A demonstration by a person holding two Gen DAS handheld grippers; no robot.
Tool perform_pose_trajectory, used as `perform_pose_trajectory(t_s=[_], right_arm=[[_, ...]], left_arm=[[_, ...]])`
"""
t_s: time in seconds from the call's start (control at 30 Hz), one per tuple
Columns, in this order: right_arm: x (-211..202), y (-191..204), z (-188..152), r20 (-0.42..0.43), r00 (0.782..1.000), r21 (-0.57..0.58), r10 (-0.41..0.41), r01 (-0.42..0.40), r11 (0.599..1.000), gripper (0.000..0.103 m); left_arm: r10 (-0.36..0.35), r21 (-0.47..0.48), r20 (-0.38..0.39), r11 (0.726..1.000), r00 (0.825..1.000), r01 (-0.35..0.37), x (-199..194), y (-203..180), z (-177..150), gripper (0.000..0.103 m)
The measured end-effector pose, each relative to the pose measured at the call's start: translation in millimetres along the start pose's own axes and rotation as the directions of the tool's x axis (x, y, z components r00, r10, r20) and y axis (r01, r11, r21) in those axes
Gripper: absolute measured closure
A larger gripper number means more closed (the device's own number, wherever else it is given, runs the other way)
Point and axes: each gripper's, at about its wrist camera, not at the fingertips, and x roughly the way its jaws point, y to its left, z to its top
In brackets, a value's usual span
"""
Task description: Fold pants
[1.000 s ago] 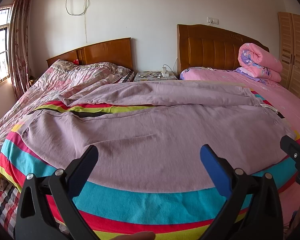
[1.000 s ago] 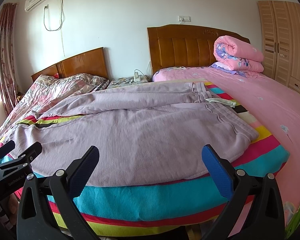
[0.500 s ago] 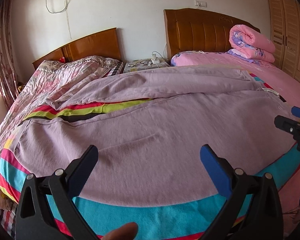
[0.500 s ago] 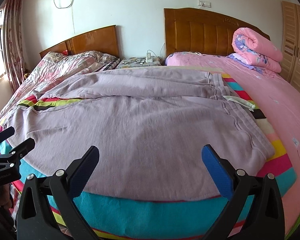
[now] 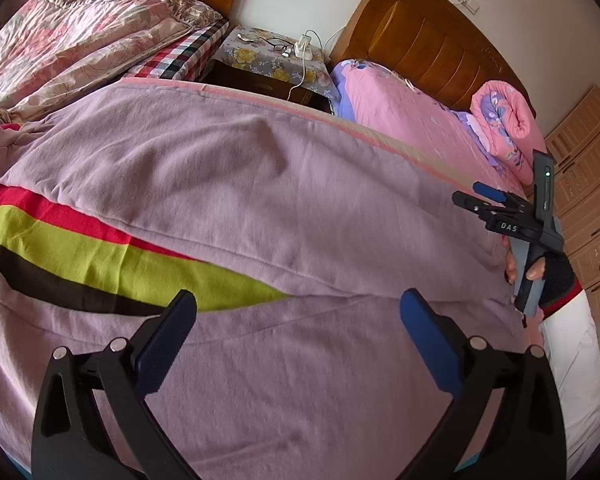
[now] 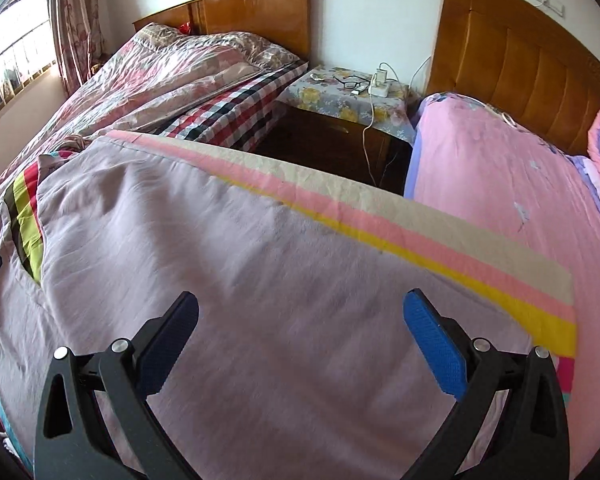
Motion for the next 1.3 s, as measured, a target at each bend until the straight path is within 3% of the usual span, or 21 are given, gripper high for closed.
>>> perform_pose_trajectory(t_s=[0.1,0.17,0.33,0.4,0.43,0.47,0.53,0.67,0.83,0.97,1.0,1.03,1.07,1.1,1.2,1.3], right_arm=[[35.0,-8.9,21.1,-0.053,0.994,-0.063,0.096,-0.099,0.993,0.01],[54.5,-10.0,28.5,-0.094,0.989,-0.104,0.112,-0.122,0.987,0.024],[71.6,-6.3,32.6,-0.113,0.977,-0.153,0.183,-0.199,0.968,0.036],[67.5,-1.8,32.2,-0.11,0.975,-0.166,0.192,-0.208,0.964,0.056],[61.7,2.2,31.3,-0.089,0.981,-0.184,0.171,-0.184,0.965,0.075],[53.7,7.0,28.5,-0.065,0.988,-0.203,0.137,-0.147,0.968,0.087],[29.3,23.3,20.8,0.0,0.997,-0.26,0.075,-0.072,0.963,0.09],[-53.8,78.7,-18.5,0.178,0.984,-0.349,-0.002,0.065,0.935,0.091],[-135.1,163.6,-118.1,0.298,0.954,-0.336,-0.043,0.147,0.93,0.092],[-138.3,181.7,-193.2,0.23,0.973,-0.077,-0.016,0.034,0.996,0.087],[-136.7,179.9,-207.2,0.222,0.975,-0.009,-0.016,0.019,1.0,0.08],[-139.4,175.0,-220.5,0.223,0.974,0.07,-0.022,0.007,0.998,0.061],[-145.1,166.4,-232.7,0.235,0.972,0.163,-0.008,-0.031,0.986,0.043],[-152.8,163.2,-245.1,0.258,0.966,0.25,0.003,-0.069,0.966,0.04],[-172.1,135.5,-272.6,0.264,0.961,0.46,-0.08,-0.053,0.887,0.04],[-174.8,93.6,-292.1,0.216,0.968,0.662,-0.126,-0.051,0.748,0.041]], left_arm=[[-0.061,-0.024,-0.025,0.998,0.998,0.06,20.5,-1.6,18.9,0.001],[-0.103,-0.046,-0.057,0.994,0.993,0.1,35.5,-3.1,30.7,0.002],[-0.237,-0.137,-0.111,0.966,0.965,0.221,66.8,-5.2,52.1,0.01],[-0.27,-0.165,-0.106,0.954,0.957,0.25,75.7,-6.8,58.1,0.012],[-0.278,-0.178,-0.103,0.95,0.955,0.257,78.8,-7.8,61.9,0.012],[-0.278,-0.189,-0.101,0.948,0.955,0.256,82.9,-8.7,66.0,0.013],[-0.27,-0.212,-0.08,0.945,0.959,0.248,88.2,-7.5,73.3,0.013],[-0.277,-0.298,-0.03,0.92,0.961,0.256,80.9,6.2,78.6,0.013],[-0.28,-0.275,0.065,0.918,0.958,0.287,26.9,10.6,38.2,0.012],[-0.243,-0.215,0.049,0.945,0.969,0.248,5.5,12.0,-20.2,0.009],[-0.218,-0.197,0.032,0.955,0.975,0.22,7.4,13.5,-31.2,0.009],[-0.191,-0.183,0.015,0.964,0.981,0.191,9.5,15.9,-39.6,0.009],[-0.169,-0.176,0.0,0.97,0.986,0.167,11.0,20.6,-47.2,0.009],[-0.161,-0.176,-0.008,0.972,0.987,0.157,11.9,24.7,-51.9,0.009],[-0.16,-0.174,0.004,0.972,0.987,0.158,8.0,34.5,-57.5,0.009],[-0.163,-0.177,0.029,0.97,0.986,0.165,3.0,42.9,-60.2,0.009]])
